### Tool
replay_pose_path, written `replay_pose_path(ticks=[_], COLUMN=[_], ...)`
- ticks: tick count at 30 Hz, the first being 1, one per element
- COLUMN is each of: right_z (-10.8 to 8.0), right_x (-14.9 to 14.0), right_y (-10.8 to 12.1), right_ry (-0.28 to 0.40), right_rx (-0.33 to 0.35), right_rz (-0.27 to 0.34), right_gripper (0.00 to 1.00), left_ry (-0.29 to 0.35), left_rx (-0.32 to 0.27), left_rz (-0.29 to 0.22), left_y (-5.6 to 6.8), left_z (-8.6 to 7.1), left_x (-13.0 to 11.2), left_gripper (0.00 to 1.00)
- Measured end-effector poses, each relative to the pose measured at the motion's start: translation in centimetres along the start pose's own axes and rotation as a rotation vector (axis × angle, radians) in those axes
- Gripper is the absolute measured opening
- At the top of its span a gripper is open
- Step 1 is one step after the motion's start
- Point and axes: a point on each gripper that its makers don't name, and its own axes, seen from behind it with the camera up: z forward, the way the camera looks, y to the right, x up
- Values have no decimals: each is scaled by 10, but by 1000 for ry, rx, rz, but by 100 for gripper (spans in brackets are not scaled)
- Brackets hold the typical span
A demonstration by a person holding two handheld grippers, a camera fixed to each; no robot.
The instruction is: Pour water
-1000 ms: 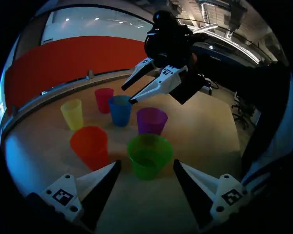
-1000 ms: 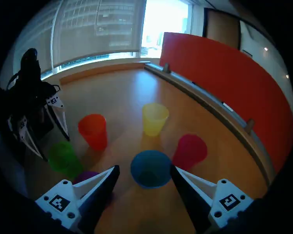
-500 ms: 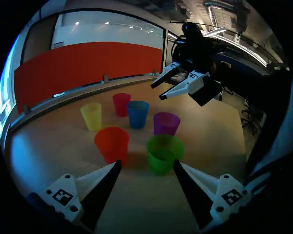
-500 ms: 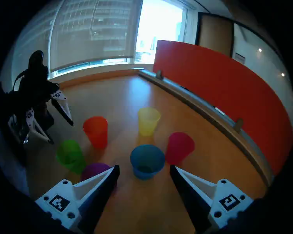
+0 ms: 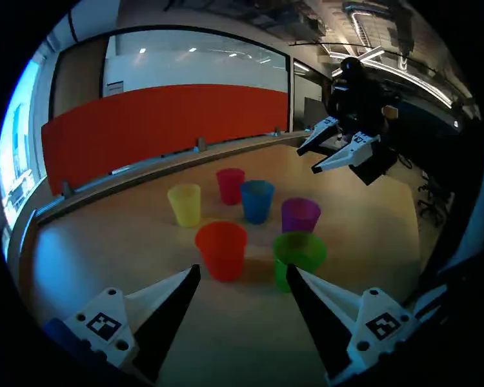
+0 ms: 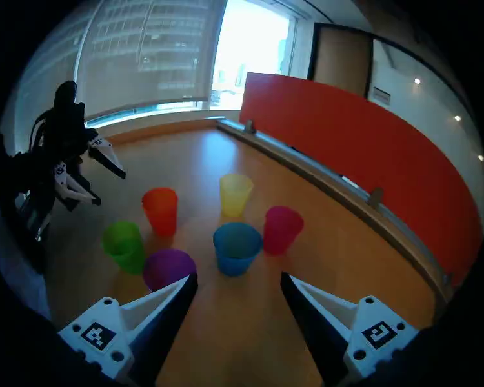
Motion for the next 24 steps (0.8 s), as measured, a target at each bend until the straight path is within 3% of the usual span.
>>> replay_pose_path(ticks=[12,24], right_z=[-33,-57], right_x=[-3,-5], right_y=[-1,12], right_ry=[53,115], right_rx=[-128,-300], right_rz=[58,136], right_gripper=[100,100], left_ry=[68,173], left_rx=[151,298], left_rz=[-11,-74], left_y=[-36,-72], left_z=[-12,-36], left_x=[11,26], left_gripper=[100,100])
